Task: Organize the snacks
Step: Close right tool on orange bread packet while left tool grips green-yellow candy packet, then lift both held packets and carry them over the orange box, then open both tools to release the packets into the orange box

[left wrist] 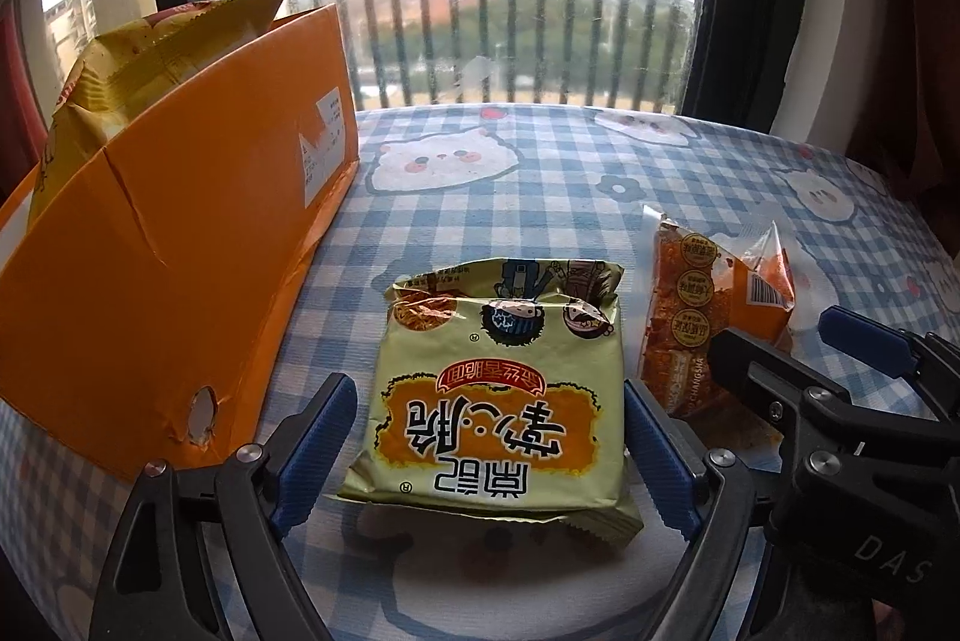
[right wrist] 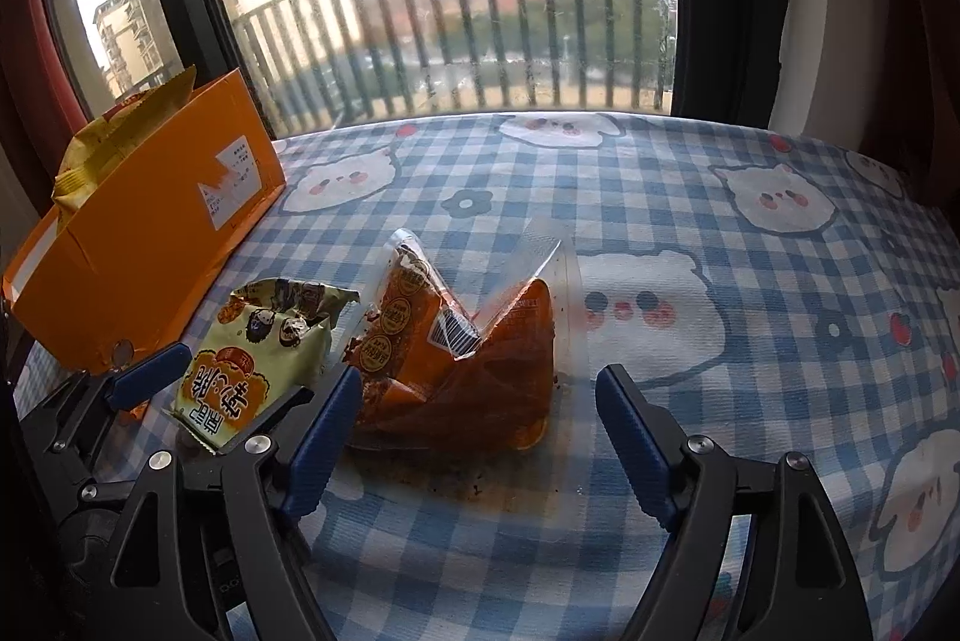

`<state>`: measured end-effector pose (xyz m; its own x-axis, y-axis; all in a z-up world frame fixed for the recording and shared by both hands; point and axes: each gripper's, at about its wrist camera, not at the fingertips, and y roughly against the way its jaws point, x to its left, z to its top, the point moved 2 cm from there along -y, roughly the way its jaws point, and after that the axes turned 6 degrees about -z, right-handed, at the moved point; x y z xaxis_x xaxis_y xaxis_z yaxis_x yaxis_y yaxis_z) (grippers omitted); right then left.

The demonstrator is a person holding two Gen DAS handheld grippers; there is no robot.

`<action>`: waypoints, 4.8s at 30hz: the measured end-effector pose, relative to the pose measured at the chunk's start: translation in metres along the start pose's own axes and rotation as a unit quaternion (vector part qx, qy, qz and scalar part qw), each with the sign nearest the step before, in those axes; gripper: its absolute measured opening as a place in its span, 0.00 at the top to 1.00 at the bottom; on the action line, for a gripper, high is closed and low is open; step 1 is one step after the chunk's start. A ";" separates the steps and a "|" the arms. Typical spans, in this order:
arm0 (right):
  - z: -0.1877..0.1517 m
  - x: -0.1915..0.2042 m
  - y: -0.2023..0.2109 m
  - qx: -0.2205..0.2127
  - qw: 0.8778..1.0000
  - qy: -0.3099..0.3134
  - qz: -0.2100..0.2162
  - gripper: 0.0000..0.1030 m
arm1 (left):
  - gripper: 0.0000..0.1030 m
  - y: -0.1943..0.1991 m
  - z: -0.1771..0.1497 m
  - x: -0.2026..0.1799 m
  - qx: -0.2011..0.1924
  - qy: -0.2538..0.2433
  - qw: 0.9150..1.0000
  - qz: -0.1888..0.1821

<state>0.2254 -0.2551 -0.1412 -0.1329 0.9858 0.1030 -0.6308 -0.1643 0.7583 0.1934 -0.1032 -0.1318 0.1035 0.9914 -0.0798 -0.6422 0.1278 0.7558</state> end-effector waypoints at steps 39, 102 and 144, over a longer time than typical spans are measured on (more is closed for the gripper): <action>-0.029 0.003 0.025 0.001 0.999 -0.035 -0.014 0.50 | 0.23 0.025 -0.025 -0.026 0.012 -0.019 0.999 -0.048; 0.087 0.152 0.124 -0.162 0.987 0.015 0.020 0.50 | 0.23 0.169 0.038 0.065 -0.164 -0.013 0.986 0.015; 0.075 0.276 0.018 -0.058 0.993 0.000 0.103 0.15 | 0.11 0.125 0.016 0.172 -0.088 0.069 0.988 0.106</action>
<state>0.2346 0.0169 -0.0503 -0.2680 0.9310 0.2477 -0.6743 -0.3649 0.6420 0.1431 0.0827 -0.0400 -0.1434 0.9892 -0.0288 -0.7613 -0.0917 0.6419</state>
